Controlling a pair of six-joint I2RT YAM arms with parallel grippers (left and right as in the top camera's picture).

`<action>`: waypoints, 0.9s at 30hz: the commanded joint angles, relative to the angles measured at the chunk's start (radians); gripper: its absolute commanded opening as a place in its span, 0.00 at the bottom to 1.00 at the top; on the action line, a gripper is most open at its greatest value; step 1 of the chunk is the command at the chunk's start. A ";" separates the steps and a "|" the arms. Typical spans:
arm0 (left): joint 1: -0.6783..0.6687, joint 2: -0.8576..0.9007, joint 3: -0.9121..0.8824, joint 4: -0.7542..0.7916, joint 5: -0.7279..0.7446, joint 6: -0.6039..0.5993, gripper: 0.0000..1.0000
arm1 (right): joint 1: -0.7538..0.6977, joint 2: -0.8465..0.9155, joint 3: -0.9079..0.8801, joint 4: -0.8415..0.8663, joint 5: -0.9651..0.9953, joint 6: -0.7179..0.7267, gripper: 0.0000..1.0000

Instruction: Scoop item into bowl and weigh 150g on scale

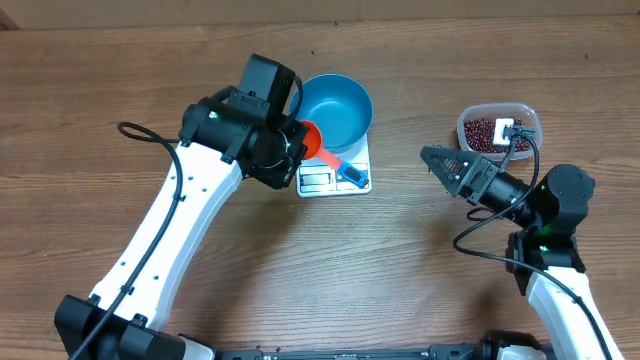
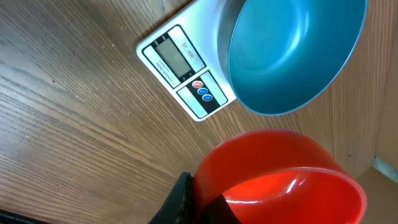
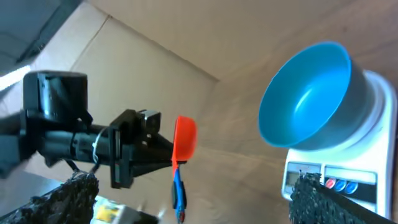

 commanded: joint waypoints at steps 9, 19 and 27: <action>-0.053 -0.013 0.008 0.011 0.004 -0.069 0.04 | 0.007 0.009 0.021 0.017 -0.017 0.268 1.00; -0.109 -0.013 0.008 0.020 0.004 -0.125 0.04 | 0.009 0.009 0.021 0.005 -0.017 0.323 1.00; -0.139 -0.013 0.008 0.022 0.014 -0.187 0.04 | 0.009 0.009 0.021 -0.018 -0.016 0.369 1.00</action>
